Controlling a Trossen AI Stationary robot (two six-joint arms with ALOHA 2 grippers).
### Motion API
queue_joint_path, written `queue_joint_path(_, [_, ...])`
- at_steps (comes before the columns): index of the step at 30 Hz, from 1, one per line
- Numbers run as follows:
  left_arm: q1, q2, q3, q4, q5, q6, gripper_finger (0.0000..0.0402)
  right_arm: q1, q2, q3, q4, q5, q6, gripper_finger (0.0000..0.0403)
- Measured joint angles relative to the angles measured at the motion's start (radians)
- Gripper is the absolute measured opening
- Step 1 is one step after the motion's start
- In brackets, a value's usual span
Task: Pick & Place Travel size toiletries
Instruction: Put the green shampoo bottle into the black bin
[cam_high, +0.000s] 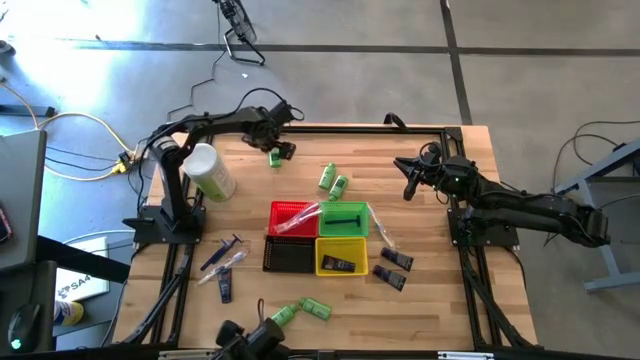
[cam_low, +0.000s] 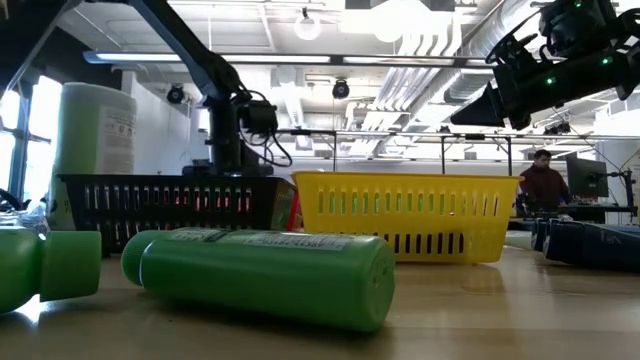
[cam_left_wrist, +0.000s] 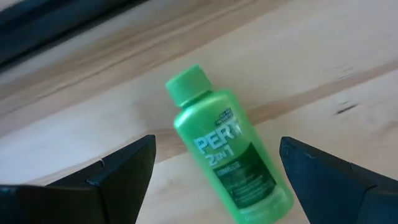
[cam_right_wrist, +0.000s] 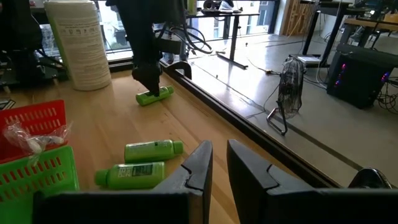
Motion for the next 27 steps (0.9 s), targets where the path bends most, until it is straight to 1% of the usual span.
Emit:
queue_joint_path(4, [0.0,0.021,0.0,0.023,0.025,0.0,0.0335,0.0,0.0,0.0,-0.005,0.0,0.0,0.004])
queue_joint_path(19, [0.0,0.03,0.0,0.019,0.025,-0.001,0.0332,0.0,0.0,0.0,-0.005,0.0,0.0,0.004])
queue_joint_path(22, [0.0,0.03,0.0,0.019,0.025,-0.001,0.0315,0.0,0.0,0.0,-0.005,0.0,0.0,0.004])
queue_joint_path(27, [0.0,0.03,0.0,0.019,0.025,-0.001,0.0266,0.0,0.0,0.0,-0.005,0.0,0.0,0.004])
